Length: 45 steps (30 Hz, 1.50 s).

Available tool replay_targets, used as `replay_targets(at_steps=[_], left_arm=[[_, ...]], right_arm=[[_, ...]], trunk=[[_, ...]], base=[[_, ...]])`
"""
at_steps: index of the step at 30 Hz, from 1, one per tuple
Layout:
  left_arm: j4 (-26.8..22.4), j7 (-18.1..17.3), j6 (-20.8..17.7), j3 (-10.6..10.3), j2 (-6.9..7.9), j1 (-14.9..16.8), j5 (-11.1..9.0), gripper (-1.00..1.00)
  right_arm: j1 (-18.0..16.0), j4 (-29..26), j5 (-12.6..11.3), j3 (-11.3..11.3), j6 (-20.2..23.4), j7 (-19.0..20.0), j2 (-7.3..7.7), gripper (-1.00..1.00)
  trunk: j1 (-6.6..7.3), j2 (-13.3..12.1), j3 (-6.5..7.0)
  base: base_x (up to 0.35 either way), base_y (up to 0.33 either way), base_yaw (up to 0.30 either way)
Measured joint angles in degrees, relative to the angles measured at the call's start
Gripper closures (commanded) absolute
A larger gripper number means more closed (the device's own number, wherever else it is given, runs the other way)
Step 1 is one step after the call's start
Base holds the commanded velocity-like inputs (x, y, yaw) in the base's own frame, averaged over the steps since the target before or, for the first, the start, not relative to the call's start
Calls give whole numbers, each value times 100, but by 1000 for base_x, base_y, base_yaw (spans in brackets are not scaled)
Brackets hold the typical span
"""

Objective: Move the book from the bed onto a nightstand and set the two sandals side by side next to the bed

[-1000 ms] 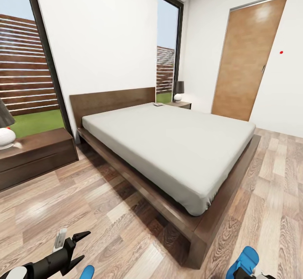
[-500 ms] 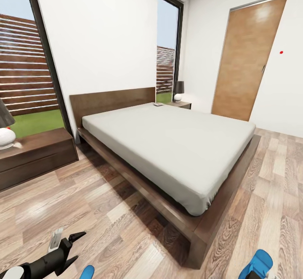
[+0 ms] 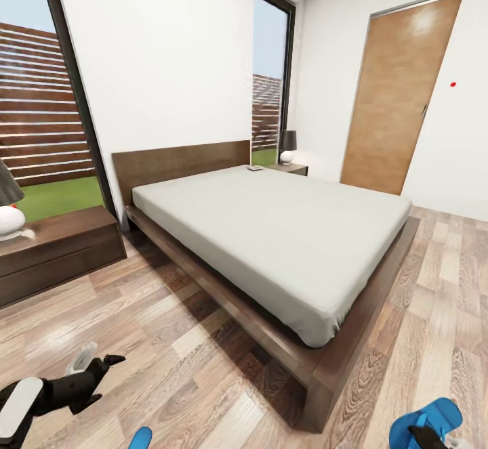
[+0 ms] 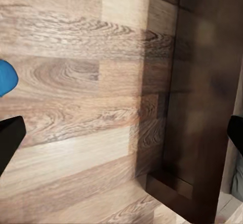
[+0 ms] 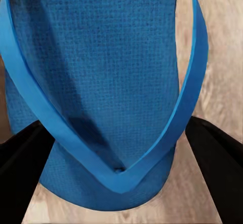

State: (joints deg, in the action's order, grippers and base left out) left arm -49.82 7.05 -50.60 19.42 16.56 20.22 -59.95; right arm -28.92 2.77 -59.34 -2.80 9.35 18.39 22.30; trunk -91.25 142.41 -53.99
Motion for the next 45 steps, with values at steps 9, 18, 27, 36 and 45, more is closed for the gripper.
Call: replay_targets(at_steps=[9, 18, 27, 36, 45], left_arm=[[1194, 717, -103, -752, 22, 1195, 324, -100], [2962, -345, -418, -3136, 284, 2472, 2011, -100], [3038, -2199, -483, -4017, 774, 2525, 2721, -100], [3150, -2432, 144, -4112, 717, 2521, 3624, -100], [3325, -2454, 592, -4126, 666, 2526, 3764, -100]], right_arm=[[237, 0, -167, 0, 3, 1433, 147, 100], [262, -41, -253, -5, 547, 2308, 386, 100], [257, -667, -303, 18, 1088, 2715, 599, 100], [259, -907, -419, -109, 1249, 2746, 618, 100], [259, -1020, -443, -169, 1258, 2783, 612, 100]], trunk=[[0, 0, 0], [0, 0, 0], [0, 0, 0], [-52, 84, -102], [-75, 96, -301]], base=[[0, 0, 0], [0, 0, 0], [0, 0, 0], [0, 0, 0], [0, 0, 0]])
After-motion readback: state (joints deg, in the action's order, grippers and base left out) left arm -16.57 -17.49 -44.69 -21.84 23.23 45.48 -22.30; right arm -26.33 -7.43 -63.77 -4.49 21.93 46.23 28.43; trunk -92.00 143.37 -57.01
